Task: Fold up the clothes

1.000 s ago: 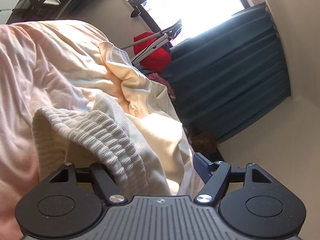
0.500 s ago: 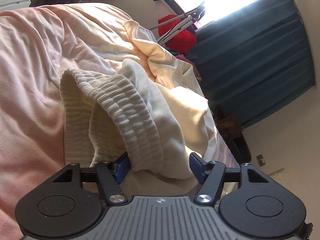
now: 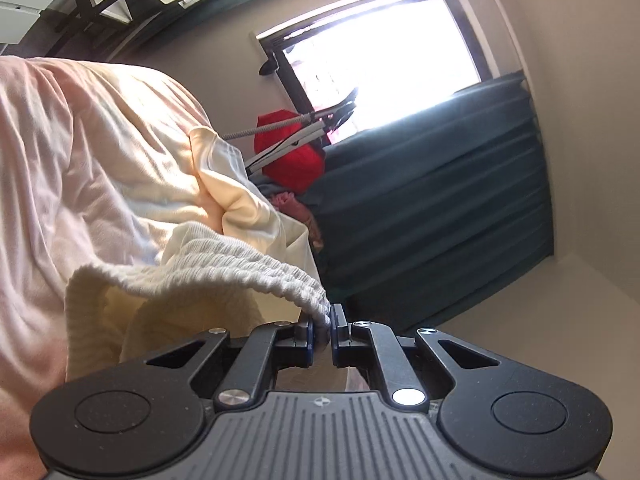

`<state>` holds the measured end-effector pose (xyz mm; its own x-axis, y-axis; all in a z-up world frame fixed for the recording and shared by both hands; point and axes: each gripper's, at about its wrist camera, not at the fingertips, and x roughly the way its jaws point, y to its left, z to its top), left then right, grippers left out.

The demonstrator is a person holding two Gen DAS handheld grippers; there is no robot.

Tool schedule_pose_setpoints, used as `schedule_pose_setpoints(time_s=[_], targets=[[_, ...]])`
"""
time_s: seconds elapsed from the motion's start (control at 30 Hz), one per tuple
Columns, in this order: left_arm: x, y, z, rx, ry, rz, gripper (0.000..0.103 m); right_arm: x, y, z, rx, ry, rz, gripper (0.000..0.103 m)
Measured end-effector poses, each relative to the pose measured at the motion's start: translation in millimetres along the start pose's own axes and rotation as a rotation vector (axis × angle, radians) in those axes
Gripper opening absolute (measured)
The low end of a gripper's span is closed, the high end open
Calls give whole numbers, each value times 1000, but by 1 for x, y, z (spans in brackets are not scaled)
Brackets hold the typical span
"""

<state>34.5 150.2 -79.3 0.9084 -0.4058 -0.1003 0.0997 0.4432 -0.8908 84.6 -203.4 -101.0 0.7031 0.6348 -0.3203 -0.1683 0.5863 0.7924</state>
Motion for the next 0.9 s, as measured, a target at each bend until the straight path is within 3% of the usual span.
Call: schedule_pose_setpoints(time_s=[0.17,0.3,0.33,0.5,0.67,0.77,0.9], targets=[[-10,8,24,-17,-68,31,8,80,9,24,79,46,-1,74],[-13,24,44,-29,-117,66,9,146,59,44,-93,71,21,38],[-13,29,49,-34,-129,74,9,165,73,49,-146,74,23,35],[-17,51,70,-29,-179,116,11,259,114,62,-309,125,-24,30],[-15,76,78,-26,-202,177,11,341,103,48,-405,199,-157,30],[-6,85,79,-18,-169,217,11,355,85,36,-390,213,-183,30],[3,76,77,65,-128,248,12,332,82,36,-391,211,-149,37]])
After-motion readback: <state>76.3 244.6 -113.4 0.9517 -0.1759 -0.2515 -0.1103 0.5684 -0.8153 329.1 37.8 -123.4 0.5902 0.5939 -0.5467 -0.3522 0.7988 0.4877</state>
